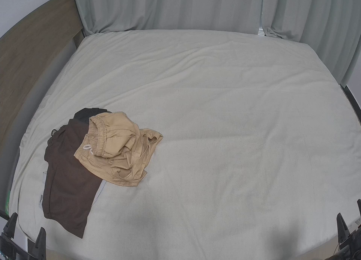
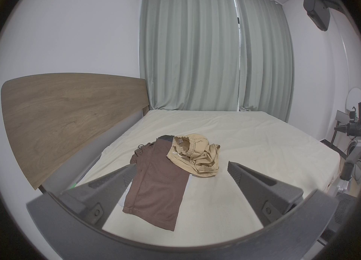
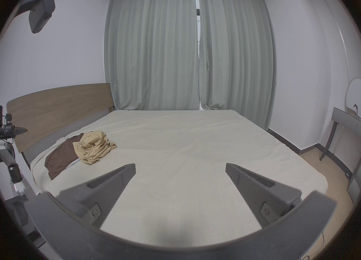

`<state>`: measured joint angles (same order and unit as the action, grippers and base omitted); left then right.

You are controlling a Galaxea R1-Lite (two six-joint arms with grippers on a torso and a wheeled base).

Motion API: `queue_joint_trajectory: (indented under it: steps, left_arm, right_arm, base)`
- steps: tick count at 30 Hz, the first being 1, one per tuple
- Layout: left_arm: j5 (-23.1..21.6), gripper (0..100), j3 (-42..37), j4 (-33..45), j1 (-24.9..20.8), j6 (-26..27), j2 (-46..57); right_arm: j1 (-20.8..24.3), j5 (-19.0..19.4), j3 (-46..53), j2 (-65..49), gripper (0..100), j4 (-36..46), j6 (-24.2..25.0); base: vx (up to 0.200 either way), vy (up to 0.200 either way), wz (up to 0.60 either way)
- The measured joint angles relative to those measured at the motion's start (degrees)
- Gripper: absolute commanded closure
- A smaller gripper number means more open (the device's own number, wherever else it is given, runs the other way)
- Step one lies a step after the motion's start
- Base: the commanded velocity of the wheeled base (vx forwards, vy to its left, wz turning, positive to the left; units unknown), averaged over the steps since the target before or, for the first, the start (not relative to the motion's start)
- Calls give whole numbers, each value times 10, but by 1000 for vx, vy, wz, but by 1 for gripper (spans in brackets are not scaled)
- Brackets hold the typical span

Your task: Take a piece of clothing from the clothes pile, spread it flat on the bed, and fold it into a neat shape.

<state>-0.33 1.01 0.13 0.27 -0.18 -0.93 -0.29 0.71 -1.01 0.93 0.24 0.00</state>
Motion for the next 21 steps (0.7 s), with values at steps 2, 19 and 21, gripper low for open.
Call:
queue_joint_trajectory:
  steps: [2, 19, 21]
  left_arm:
    - [-2, 0, 0, 0, 0, 4, 0]
    - [-9, 0, 5, -14, 0, 9, 0]
    - [-10, 0, 25, -25, -1, 8, -6]
  right_arm:
    - [0, 0, 0, 0, 0, 0, 0]
    - [1, -1, 0, 0, 0, 0, 2]
    - [1, -1, 0, 0, 0, 0, 2]
  base:
    - [0, 0, 0]
    - [0, 0, 0]
    - [0, 0, 0]
